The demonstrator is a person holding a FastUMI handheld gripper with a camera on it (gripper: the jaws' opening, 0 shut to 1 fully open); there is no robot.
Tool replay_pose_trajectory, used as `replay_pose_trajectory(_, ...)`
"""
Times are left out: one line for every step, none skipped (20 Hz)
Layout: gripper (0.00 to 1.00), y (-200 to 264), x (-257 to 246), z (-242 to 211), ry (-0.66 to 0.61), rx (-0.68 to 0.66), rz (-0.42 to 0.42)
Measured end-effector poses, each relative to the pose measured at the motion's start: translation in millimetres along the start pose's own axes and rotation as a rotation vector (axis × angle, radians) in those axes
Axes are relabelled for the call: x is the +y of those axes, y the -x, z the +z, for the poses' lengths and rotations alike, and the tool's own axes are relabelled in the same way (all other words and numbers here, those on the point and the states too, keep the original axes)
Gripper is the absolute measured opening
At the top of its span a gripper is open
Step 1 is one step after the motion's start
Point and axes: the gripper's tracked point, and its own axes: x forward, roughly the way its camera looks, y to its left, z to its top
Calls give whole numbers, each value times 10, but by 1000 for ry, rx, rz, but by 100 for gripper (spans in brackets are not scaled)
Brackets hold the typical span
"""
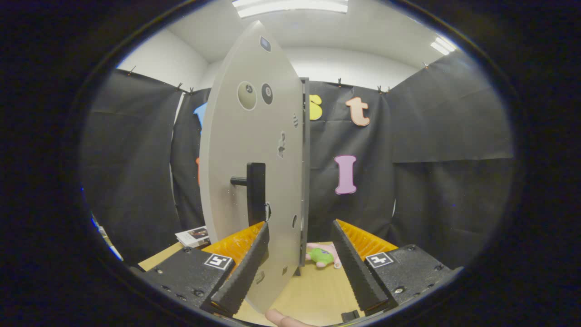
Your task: Open the shoe cabinet door, grab the shoes and put them into the shoe cabinet, then close the shoe cabinet door.
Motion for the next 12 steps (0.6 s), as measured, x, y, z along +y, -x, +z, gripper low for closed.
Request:
replay_pose_trajectory(92, -45, 130, 2, -1, -2, 18)
replay_pose_trajectory(92, -94, 246, 13, -10, -4, 34)
replay_pose_trajectory(92, -165, 345, 21, -22, -6, 44)
replay_pose_trajectory(92, -237, 438, 9, -32, 0, 50)
replay_pose_trajectory(92, -329, 534, 6, -41, 2, 52)
replay_pose_trajectory(92, -412, 599, 25, -50, -3, 59)
replay_pose_trajectory(92, -508, 728, 16, -54, 4, 74)
replay_pose_trajectory(92, -602, 907, 11, -59, 12, 100)
replay_pose_trajectory(92, -673, 1109, -13, -66, 24, 134)
replay_pose_trajectory(92, -725, 1320, -35, -67, 42, 184)
replay_pose_trajectory(93, -758, 1497, -77, -68, 60, 221)
replay_pose_trajectory(93, -770, 1578, -117, -70, 70, 227)
